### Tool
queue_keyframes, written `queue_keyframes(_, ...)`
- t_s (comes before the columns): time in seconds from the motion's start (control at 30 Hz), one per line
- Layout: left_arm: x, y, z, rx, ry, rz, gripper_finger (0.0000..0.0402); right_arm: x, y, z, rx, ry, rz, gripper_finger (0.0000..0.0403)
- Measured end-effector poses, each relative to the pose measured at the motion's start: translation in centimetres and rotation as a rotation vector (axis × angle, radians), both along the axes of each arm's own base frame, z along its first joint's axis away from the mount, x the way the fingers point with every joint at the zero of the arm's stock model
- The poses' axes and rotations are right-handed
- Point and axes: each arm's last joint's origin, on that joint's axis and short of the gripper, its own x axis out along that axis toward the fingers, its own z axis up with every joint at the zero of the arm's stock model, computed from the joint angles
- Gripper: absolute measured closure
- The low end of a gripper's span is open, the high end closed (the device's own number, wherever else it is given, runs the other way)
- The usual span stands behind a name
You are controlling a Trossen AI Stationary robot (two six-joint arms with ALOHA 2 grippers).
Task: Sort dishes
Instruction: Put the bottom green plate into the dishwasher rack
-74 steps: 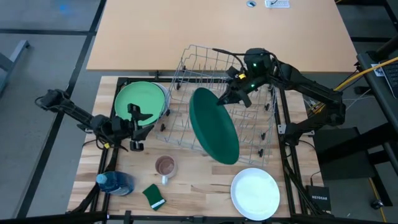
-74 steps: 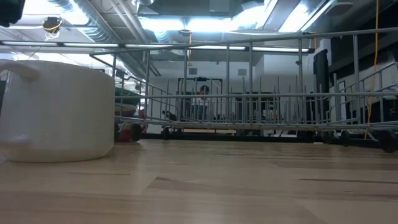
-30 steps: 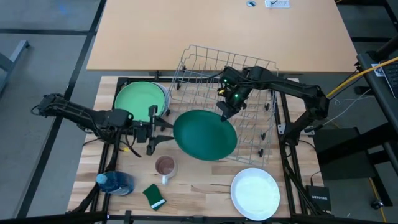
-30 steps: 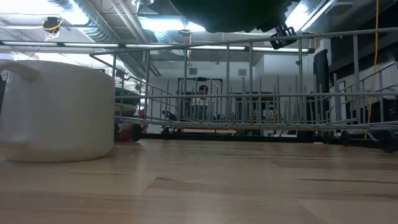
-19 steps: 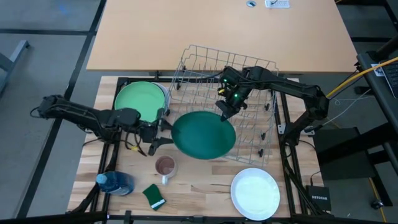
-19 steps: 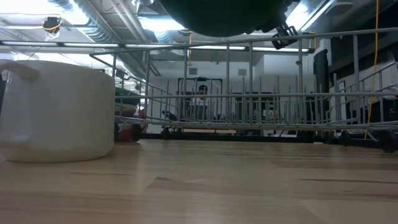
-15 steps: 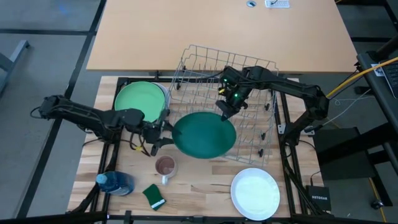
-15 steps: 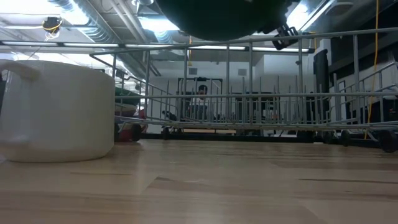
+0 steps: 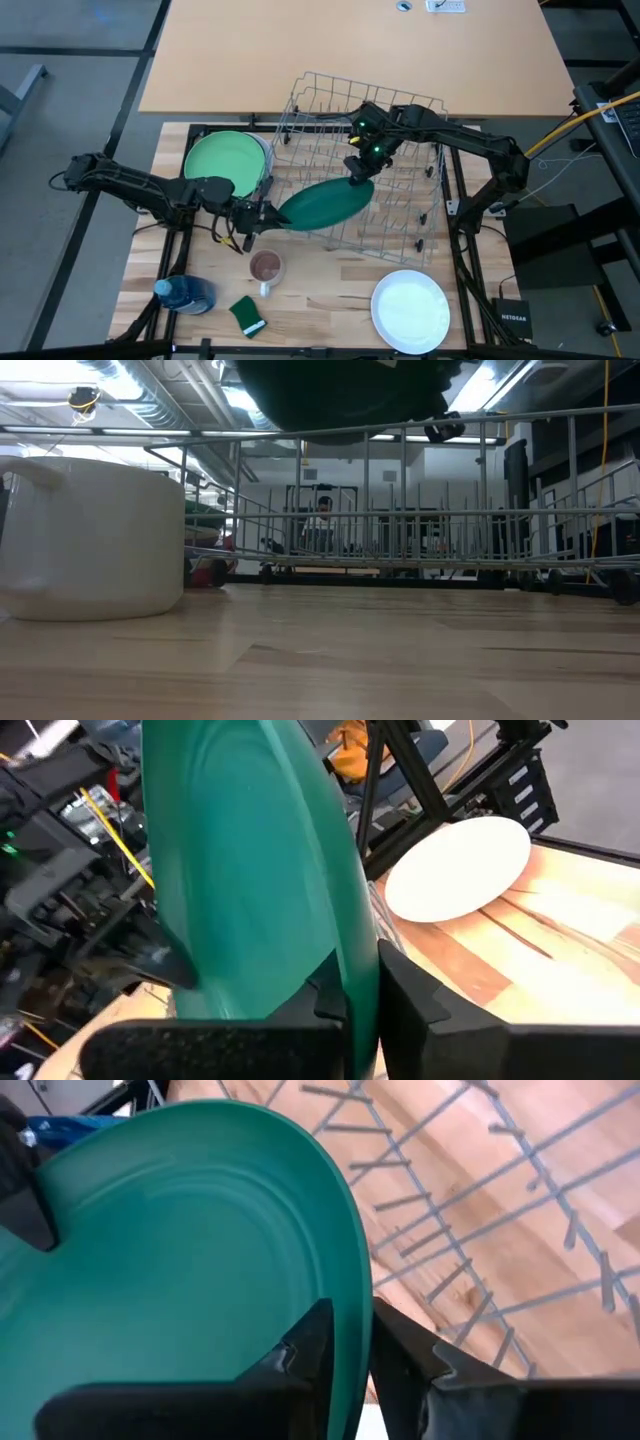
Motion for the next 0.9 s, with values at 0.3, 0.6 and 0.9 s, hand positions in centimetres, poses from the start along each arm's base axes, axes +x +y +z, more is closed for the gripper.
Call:
queue_keyframes(0.3,0.0,0.1,0.1,-0.071,0.005,0.030,0.0396,-0.7,-2.5,1.5,-0.192,-0.062,-0.024,0.0337)
queue_keyframes(0.6,0.0,0.2,0.1,-0.102,0.009,0.048,0.0398,-3.1,-5.7,5.7,-0.571,-0.020,-0.154,0.0338)
queue_keyframes(0.9,0.3,2.2,1.5,-0.293,-0.121,0.146,0.0398,-5.7,-7.8,8.9,-0.901,0.114,-0.245,0.0338)
